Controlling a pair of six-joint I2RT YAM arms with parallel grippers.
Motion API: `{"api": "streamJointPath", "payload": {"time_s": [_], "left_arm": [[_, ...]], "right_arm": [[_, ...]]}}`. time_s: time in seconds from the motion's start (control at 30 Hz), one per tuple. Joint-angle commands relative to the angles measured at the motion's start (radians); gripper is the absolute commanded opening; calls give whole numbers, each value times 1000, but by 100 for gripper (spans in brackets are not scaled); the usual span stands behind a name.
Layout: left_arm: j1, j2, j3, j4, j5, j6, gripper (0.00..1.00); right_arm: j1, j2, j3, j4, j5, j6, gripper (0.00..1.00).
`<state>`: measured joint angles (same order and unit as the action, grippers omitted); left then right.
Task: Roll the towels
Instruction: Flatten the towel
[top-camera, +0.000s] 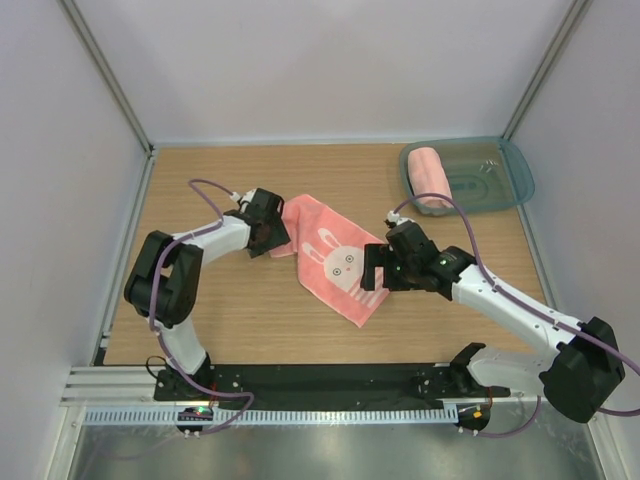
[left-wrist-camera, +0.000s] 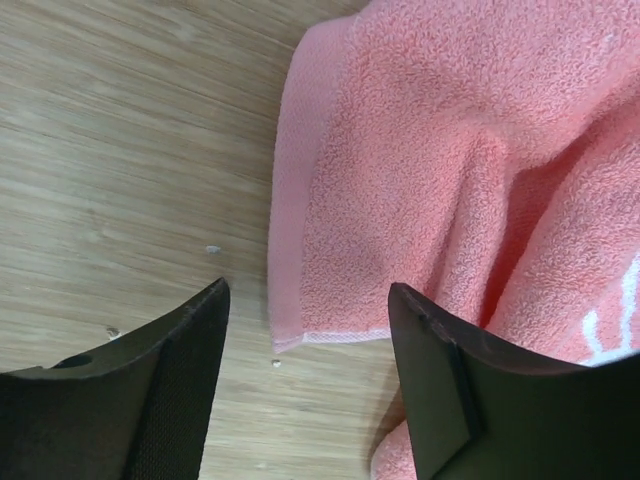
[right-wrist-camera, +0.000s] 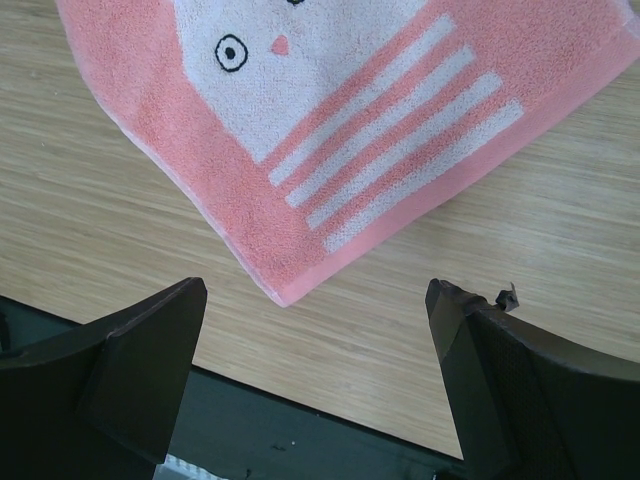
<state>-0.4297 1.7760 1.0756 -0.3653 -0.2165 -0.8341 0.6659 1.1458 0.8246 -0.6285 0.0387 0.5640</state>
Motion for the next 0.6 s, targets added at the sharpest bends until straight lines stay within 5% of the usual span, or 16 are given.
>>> {"api": "streamJointPath", "payload": {"time_s": [0.0,0.23,0.57], "left_arm": [[3,36,7,49,54,-19,65],[6,30,7,68,77,-16,4],[77,-141,-104,36,101,-2,0]], "right_arm": [[3,6,7,16,9,10,100],[6,43,-34,87,-77,42,100],[31,192,-99,225,-128,99,100]]}}
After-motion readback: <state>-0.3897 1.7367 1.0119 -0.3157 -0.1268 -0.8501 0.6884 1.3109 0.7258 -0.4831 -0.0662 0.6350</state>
